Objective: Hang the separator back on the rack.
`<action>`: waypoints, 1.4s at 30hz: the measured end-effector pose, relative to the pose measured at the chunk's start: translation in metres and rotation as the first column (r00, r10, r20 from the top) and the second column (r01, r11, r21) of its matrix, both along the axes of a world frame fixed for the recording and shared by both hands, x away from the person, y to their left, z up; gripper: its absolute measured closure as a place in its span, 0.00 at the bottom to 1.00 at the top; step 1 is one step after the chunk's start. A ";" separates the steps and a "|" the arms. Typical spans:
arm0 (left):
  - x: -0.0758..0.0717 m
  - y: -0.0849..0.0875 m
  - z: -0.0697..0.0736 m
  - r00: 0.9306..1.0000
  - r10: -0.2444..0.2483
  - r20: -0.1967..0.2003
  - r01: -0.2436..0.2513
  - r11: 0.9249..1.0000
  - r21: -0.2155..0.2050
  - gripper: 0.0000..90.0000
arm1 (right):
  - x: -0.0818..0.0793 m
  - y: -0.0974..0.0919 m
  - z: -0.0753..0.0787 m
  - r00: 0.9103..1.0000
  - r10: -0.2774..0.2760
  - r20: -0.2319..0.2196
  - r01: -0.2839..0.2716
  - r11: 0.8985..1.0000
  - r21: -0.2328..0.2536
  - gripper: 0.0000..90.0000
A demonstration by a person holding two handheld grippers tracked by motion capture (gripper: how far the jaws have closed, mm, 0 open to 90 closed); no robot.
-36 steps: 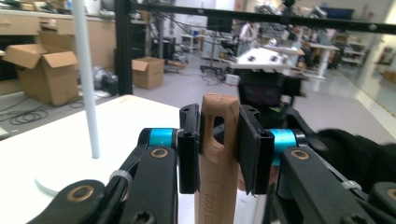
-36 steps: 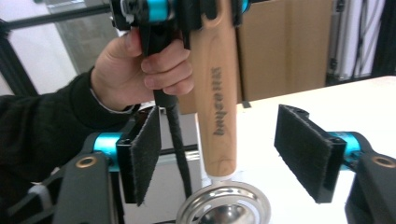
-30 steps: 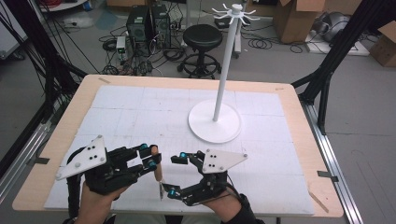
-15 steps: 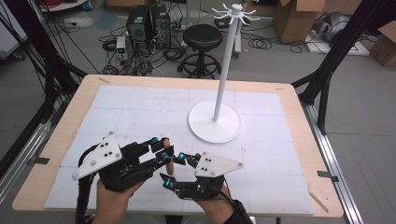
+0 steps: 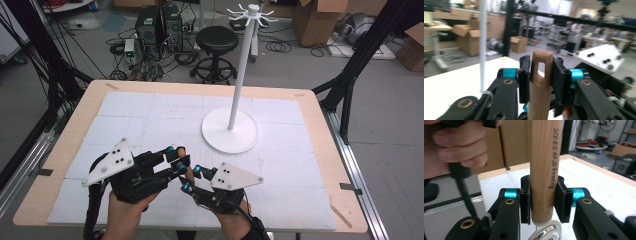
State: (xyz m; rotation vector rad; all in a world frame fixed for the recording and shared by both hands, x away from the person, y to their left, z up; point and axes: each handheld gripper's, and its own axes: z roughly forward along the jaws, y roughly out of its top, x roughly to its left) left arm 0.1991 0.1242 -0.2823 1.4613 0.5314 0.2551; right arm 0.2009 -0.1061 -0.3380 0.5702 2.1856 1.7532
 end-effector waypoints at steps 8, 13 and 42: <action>0.012 0.028 -0.002 0.950 -0.310 -0.019 0.308 0.948 -0.085 0.52 | 0.010 -0.006 0.002 0.954 0.298 -0.037 -0.294 0.952 0.086 0.78; 0.013 0.027 -0.003 0.908 -0.419 -0.004 0.417 0.905 -0.085 0.51 | 0.013 -0.003 -0.002 0.892 0.450 -0.044 -0.442 0.889 0.124 0.78; 0.000 0.015 0.001 0.903 -0.429 0.013 0.429 0.903 -0.006 0.82 | 0.011 0.008 -0.007 0.781 0.619 -0.085 -0.602 0.782 0.160 0.68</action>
